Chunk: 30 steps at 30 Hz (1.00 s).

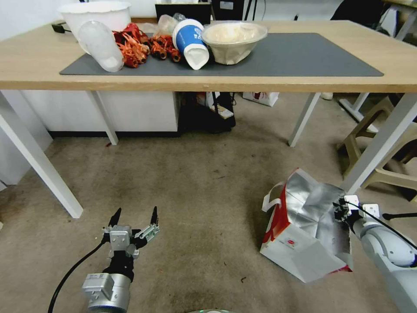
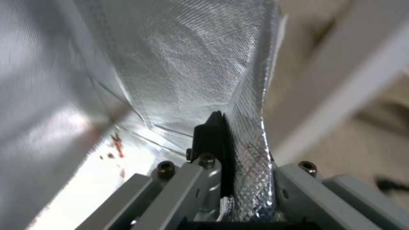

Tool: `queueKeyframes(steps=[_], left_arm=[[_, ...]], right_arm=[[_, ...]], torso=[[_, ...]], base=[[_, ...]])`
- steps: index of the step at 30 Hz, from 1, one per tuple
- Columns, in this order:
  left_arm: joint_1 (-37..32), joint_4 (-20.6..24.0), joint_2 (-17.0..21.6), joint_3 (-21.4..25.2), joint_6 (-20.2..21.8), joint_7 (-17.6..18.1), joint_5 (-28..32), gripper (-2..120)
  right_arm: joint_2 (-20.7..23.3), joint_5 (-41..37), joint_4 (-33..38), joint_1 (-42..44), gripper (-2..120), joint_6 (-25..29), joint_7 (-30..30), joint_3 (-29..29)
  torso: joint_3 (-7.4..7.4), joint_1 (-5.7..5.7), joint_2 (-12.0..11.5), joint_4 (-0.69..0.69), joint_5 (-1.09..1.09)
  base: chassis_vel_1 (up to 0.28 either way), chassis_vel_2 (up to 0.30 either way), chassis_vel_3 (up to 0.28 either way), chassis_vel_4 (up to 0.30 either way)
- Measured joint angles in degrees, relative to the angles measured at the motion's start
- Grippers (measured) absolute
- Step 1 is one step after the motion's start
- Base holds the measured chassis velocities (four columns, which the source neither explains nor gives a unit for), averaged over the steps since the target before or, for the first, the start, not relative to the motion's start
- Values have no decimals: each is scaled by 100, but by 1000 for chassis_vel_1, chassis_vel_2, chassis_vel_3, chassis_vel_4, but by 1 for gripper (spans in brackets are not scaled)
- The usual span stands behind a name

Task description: Pick up the food delivery bag from the floor and place it on the table.

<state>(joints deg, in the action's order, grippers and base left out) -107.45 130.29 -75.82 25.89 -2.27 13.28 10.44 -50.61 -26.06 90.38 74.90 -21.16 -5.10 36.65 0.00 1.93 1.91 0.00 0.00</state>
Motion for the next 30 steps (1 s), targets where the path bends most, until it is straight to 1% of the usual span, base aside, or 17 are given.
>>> queueKeyframes(steps=[1,2,3,5,6,7,8,10,11,14,15,19,21,22,23,29,30], left_arm=[[0,5,6,13,1,8,5,100],[0,19,20,39,8,27,22,100],[0,19,20,39,8,27,22,100],[5,30,29,57,16,40,39,100],[11,37,32,71,26,60,50,100],[11,37,32,71,26,60,50,100],[17,52,30,76,37,77,62,100],[20,64,21,78,54,89,78,100],[20,64,21,78,54,89,78,100],[37,75,6,82,95,108,141,100],[37,75,6,82,95,108,141,100],[52,120,8,87,145,180,290,100],[53,125,8,85,147,198,306,100],[46,186,5,72,190,314,416,100],[46,186,5,72,190,314,416,100],[27,222,1,110,215,392,493,100],[32,234,-2,129,222,416,515,100]], right_arm=[[28,24,-18,11,0,187,-231,29],[92,76,-56,39,0,611,-710,86],[92,76,-56,39,0,611,-710,86],[166,62,-116,59,0,1089,-1269,142],[239,-8,-175,70,0,1541,-1756,184],[239,-8,-175,70,0,1541,-1756,184],[321,-123,-240,65,0,2090,-2312,225],[420,-255,-284,36,0,2571,-2842,249],[420,-255,-284,36,0,2571,-2842,249],[571,-593,-318,-66,0,3288,-3515,235],[571,-593,-318,-66,0,3288,-3515,235],[776,-992,2,-46,0,3448,-4447,242],[795,-1021,48,-30,0,3442,-4525,243],[865,-1183,237,36,0,3393,-4875,247],[865,-1183,237,36,0,3393,-4875,247],[1009,-1580,686,118,0,3077,-5724,276],[1048,-1723,811,109,0,2907,-5977,277]], torso=[[0,0,0,0,0],[0,0,0,0,0],[0,0,0,0,0],[0,0,0,0,0],[0,0,0,-1,0],[0,0,0,-1,0],[0,0,0,-1,0],[0,0,0,-1,0],[0,0,0,-1,0],[0,0,0,0,-1],[0,0,0,0,-1],[0,0,1,0,-2],[0,0,0,0,-2],[0,0,0,0,0],[0,0,0,0,0],[0,0,1,0,-1],[0,0,0,0,-1]], base=[[0,0,0,0],[0,0,0,0],[0,0,0,0],[0,0,0,0],[0,0,0,0],[0,0,0,0],[0,0,0,0],[0,0,0,0],[0,0,0,0],[0,0,0,0],[0,0,0,0],[0,0,0,0],[0,0,0,0],[0,0,0,0],[0,0,0,0],[0,0,0,0],[0,0,0,0]])
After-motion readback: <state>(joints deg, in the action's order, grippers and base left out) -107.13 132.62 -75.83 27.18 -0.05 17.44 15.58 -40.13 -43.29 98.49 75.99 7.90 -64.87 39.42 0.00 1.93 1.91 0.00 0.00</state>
